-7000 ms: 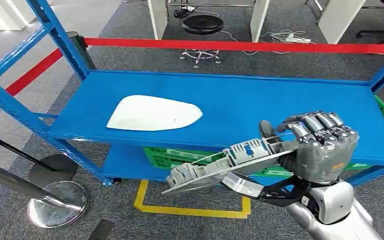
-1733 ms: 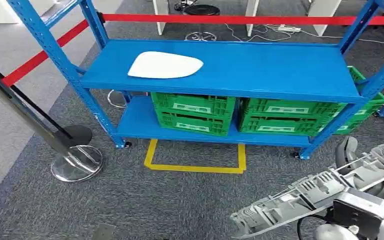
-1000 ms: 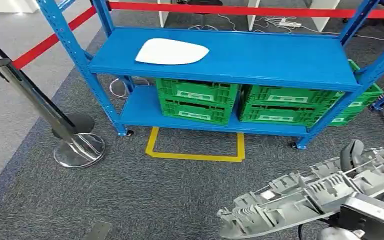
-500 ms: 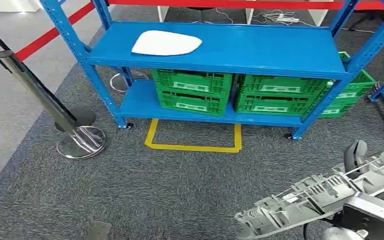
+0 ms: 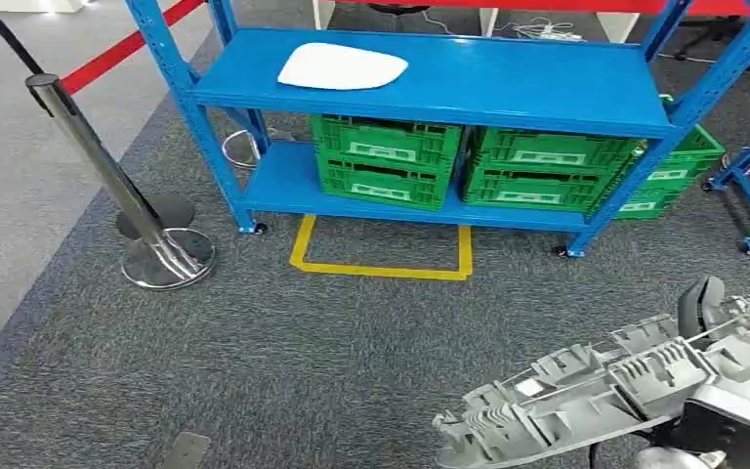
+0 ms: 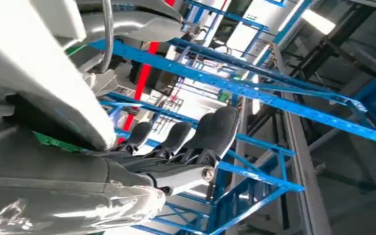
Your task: Take the parts from the cabinet and place them on the table.
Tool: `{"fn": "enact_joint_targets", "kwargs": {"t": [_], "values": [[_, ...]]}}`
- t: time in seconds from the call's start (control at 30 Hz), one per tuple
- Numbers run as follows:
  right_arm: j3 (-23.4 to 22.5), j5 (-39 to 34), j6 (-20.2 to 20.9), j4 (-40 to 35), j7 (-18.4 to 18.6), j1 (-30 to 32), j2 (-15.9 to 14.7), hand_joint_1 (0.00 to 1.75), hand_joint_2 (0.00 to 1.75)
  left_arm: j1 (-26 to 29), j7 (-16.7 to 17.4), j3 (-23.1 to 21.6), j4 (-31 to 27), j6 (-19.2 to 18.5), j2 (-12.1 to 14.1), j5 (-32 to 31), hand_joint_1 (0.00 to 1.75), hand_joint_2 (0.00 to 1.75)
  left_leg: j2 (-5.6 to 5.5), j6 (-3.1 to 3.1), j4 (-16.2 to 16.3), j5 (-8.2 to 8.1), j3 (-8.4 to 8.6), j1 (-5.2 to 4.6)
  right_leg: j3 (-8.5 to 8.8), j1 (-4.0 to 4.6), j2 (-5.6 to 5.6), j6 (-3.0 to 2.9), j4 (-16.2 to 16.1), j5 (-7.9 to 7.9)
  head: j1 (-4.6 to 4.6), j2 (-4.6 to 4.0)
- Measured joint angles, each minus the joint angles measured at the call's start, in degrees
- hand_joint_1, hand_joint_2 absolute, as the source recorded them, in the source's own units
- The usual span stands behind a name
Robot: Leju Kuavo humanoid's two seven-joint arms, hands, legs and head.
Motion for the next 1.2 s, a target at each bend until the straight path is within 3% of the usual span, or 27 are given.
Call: {"fn": "enact_joint_targets", "kwargs": {"t": [0.03, 0.07, 0.1, 0.13, 0.17, 0.2, 0.27, 0.3, 0.33, 0.37, 0.43, 0.47, 0.53, 0.57, 0.63, 0.67, 0.7, 0.73, 0.8, 0.83, 0.87, 0.9, 0.97, 1.0, 1.03, 1.17, 1.2], "values": [[0.0, 0.02, 0.0, -0.07, 0.0, 0.02, 0.0, 0.8, 1.75, -0.07, -0.04, -0.02, 0.04, 0.0, 0.02, 0.02, 0.0, 1.75, 0.0, -0.2, 0.18, 0.47, -0.16, -0.05, 1.81, 0.12, 0.15, -0.15, -2.91, -0.78, -0.11, 0.0], [0.0, 0.06, 0.0, -0.07, 0.02, 0.15, -0.04, 0.8, 1.75, -0.17, -0.09, -0.04, 0.15, 0.0, 0.04, 0.15, 0.0, 1.75, -0.01, -0.46, -0.05, 1.22, -0.17, -0.03, 0.45, 0.25, 0.11, -0.23, -2.33, -0.32, -0.07, 0.0], [-0.02, 0.0, 0.0, -0.09, 0.07, 0.07, -0.09, 0.8, 1.75, -0.22, -0.11, -0.04, 0.22, 0.0, 0.04, 0.15, 0.0, 1.75, 0.01, -0.73, -0.1, 1.74, -0.35, 0.1, 0.25, 0.34, 0.15, -0.45, -2.03, -0.13, 0.15, 0.0], [-0.04, 0.0, 0.0, -0.09, 0.06, 0.17, -0.09, 0.8, 1.75, -0.11, -0.11, -0.04, 0.33, 0.0, 0.06, 0.15, 0.0, 1.75, -0.07, -1.08, -0.14, 2.22, -0.55, -0.01, -0.27, 0.28, 0.1, -1.0, -2.06, 0.42, 0.09, 0.0], [-0.04, 0.02, 0.0, -0.09, 0.06, 0.12, -0.09, 0.8, 1.75, -0.19, -0.13, -0.04, 0.53, 0.0, 0.22, 0.15, 0.0, 1.75, -0.2, -1.44, 0.23, 1.43, -0.89, 0.24, -0.8, -0.14, -0.14, -1.67, -2.15, 1.19, 0.07, 0.0], [-0.04, 0.04, 0.0, -0.09, 0.09, 0.1, -0.11, 0.8, 1.75, -0.05, -0.13, -0.07, 0.59, 0.0, 0.2, 0.17, 0.0, 1.75, -0.3, -1.93, 1.52, -1.63, -1.6, 0.3, -1.52, -0.09, -0.2, -2.08, -2.14, 1.78, -0.08, 0.0], [-0.09, 0.24, 0.0, -0.09, 0.06, 0.13, -0.09, 0.8, 1.75, -0.03, -0.13, -0.07, 0.66, 0.0, 0.13, 0.17, 0.0, 1.75, -0.33, -2.55, 9.66, -9.67, -3.44, 0.64, -3.18, -0.07, -0.3, -2.57, -2.07, 3.2, -0.39, 0.0], [-0.13, 0.46, 0.0, -0.09, 0.11, 0.15, -0.09, 0.8, 1.75, -0.15, -0.15, -0.09, 0.72, 0.0, 0.11, 0.17, 0.0, 1.75, -0.34, -2.7, 14.27, -11.84, -4.31, 0.76, -3.59, -0.05, -0.3, -2.57, -1.99, 3.95, -0.44, 0.0], [-0.17, 0.5, 0.0, -0.09, 0.24, 0.23, -0.11, 0.8, 1.75, -0.25, -0.22, -0.13, 0.81, 0.0, 0.11, 0.26, 0.0, 1.75, -0.34, -2.8, 17.35, -11.92, -4.57, 0.84, -4.66, -0.05, -0.27, -2.55, -1.98, 4.42, -0.41, 0.0], [-0.2, 0.41, 0.0, -0.09, 0.55, 0.4, -0.11, 0.8, 1.75, -0.28, -0.37, -0.22, 0.87, -0.07, 0.11, 0.33, 0.0, 1.75, -0.34, -2.88, 18.02, -10.08, -3.84, 0.94, -5.64, -0.06, -0.25, -2.43, -1.82, 5.18, -0.46, 0.0], [-0.22, -0.5, 0.0, -0.09, 0.98, 0.76, -0.26, 0.8, 1.75, -0.3, -0.65, -0.55, 1.05, -0.09, 0.13, 0.44, 0.0, 1.75, -0.34, -2.74, 13.92, -5.4, 0.16, 1.08, -7.36, -0.09, -0.21, -2.0, -1.46, 6.15, -0.46, 0.0], [-0.22, -1.22, 0.0, -0.09, 1.18, 1.0, -0.48, 0.8, 1.75, -0.34, -0.79, -0.72, 1.07, -0.07, 0.15, 0.52, 0.0, 1.75, -0.34, -2.54, 9.07, -4.28, 3.61, 1.13, -8.02, -0.12, -0.2, -1.7, -1.09, 6.52, -0.46, 0.0], [-0.2, -2.64, 0.0, -0.13, 1.48, 1.28, -1.0, 0.8, 1.75, -0.46, -0.89, -1.0, 1.09, -0.04, 0.15, 0.85, 0.0, 1.75, -0.85, -2.05, 0.15, -7.1, 9.41, 1.0, -8.89, 0.16, -0.13, -1.12, -0.15, 6.92, -0.35, 0.0], [-0.17, -3.06, 0.0, -0.13, 1.42, 1.35, -1.18, 0.8, 1.75, -0.53, -0.94, -1.12, 1.16, -0.02, 0.13, 0.96, 0.0, 1.75, -0.83, -1.71, -0.57, -7.89, 9.24, 0.97, -9.23, 0.24, -0.21, -0.64, 0.11, 7.35, -0.37, 0.0], [-0.17, -3.98, 0.0, -0.13, 1.29, 1.57, -1.42, 0.8, 1.75, -0.42, -0.98, -1.22, 1.22, 0.13, 0.13, 1.11, 0.0, 1.75, -0.77, -1.02, -0.24, -7.6, 8.65, 0.75, -9.52, 0.09, -0.19, 0.02, -0.13, 8.21, -0.35, 0.0], [-0.17, -4.22, 0.0, -0.13, 1.27, 1.76, -1.53, 0.8, 1.75, -0.28, -0.98, -1.31, 1.31, 0.22, 0.07, 1.29, 0.0, 1.75, -0.52, -0.36, -0.57, -7.02, 8.26, 1.0, -9.76, -0.02, -0.07, 0.24, 0.04, 8.27, -0.44, 0.0], [-0.17, -4.39, 0.0, -0.15, 1.27, 2.06, -1.73, 0.8, 1.75, -0.3, -1.0, -1.44, 1.36, 0.3, 0.02, 1.38, 0.0, 1.75, -0.19, 0.16, -0.57, -6.64, 7.84, 1.03, -10.79, -0.15, -0.02, 0.48, 1.32, 6.55, -0.2, 0.0], [-0.17, -4.48, 0.0, -0.15, 1.25, 2.14, -1.9, 0.8, 1.75, -0.31, -1.01, -1.46, 1.4, 0.42, 0.11, 1.42, 0.0, 1.75, -0.06, 0.62, -0.54, -6.25, 7.41, 1.0, -12.03, -0.16, -0.01, 0.71, 4.69, 3.67, 0.0, 0.0], [-0.09, -4.88, 0.0, -0.15, 1.22, 2.23, -1.95, 0.8, 1.75, -0.3, -1.01, -1.51, 1.49, 0.61, 0.18, 1.53, 0.0, 1.75, 0.29, 0.86, -0.45, -5.47, 6.41, 0.77, -15.08, -0.17, -0.01, 1.0, 13.62, -1.44, 0.02, 0.0], [-0.09, -5.18, 0.0, -0.13, 1.2, 2.36, -2.01, 0.8, 1.75, -0.28, -1.01, -1.59, 1.55, 0.61, 0.17, 1.57, 0.0, 1.75, 0.56, 0.92, -0.38, -5.1, 5.83, 0.59, -16.1, -0.17, -0.01, 1.06, 17.16, -2.88, 0.04, 0.0], [-0.09, -5.36, 0.0, -0.15, 1.18, 2.52, -2.05, 0.8, 1.75, -0.21, -1.01, -1.64, 1.57, 0.61, 0.15, 1.64, 0.0, 1.75, 0.8, 0.95, -0.32, -4.83, 5.42, 0.44, -15.86, -0.16, -0.02, 0.99, 17.94, -2.89, 0.02, 0.0], [-0.09, -5.44, 0.0, -0.15, 1.18, 2.67, -2.12, 0.8, 1.75, -0.17, -1.01, -1.66, 1.6, 0.61, 0.11, 1.73, 0.0, 1.75, 0.98, 0.9, -0.25, -4.6, 5.08, 0.29, -14.15, -0.14, -0.03, 0.8, 16.15, -1.73, 0.02, 0.0], [-0.09, -5.66, 0.0, -0.15, 1.09, 2.74, -2.16, 0.8, 1.75, -0.21, -1.01, -1.86, 1.64, 0.63, 0.09, 1.92, 0.0, 1.75, 1.61, 0.8, -0.18, -4.37, 4.89, 0.01, -7.9, 0.03, -0.49, 0.07, 6.75, 2.23, 0.02, 0.0], [-0.11, -5.73, 0.0, -0.17, 1.0, 2.71, -2.19, 0.8, 1.75, -0.22, -1.01, -1.99, 1.64, 0.63, 0.09, 2.01, 0.0, 1.75, 1.93, 0.71, -0.16, -4.31, 4.99, -0.06, -4.62, 0.33, -2.1, -0.47, 1.54, 3.34, 0.0, 0.0], [-0.11, -5.79, 0.0, -0.2, 0.96, 2.67, -2.19, 0.8, 1.75, -0.2, -1.01, -2.03, 1.64, 0.66, 0.07, 2.03, 0.0, 1.75, 2.31, 0.44, 0.11, -4.3, 4.8, -0.55, -3.71, 0.87, -4.0, -0.91, -0.57, 2.31, -0.04, 0.0], [-0.28, -5.84, -0.02, -0.46, 0.83, 3.19, -2.21, 0.8, 1.75, -0.3, -1.03, -2.27, 1.68, 0.72, 0.07, 2.19, 0.0, 1.75, 4.09, -0.56, 0.19, -3.83, 4.48, -0.57, -4.68, 0.71, -2.03, -2.02, -0.9, 3.15, -0.04, 0.0], [-0.33, -5.88, -0.02, -0.52, 0.81, 3.19, -2.21, 0.8, 1.75, -0.36, -1.03, -2.3, 1.68, 0.79, 0.2, 2.19, 0.0, 1.75, 2.82, -1.06, 0.76, -4.74, 4.24, -0.36, -4.06, 0.33, -1.78, -2.37, -1.24, 3.68, -0.02, 0.0]]}}
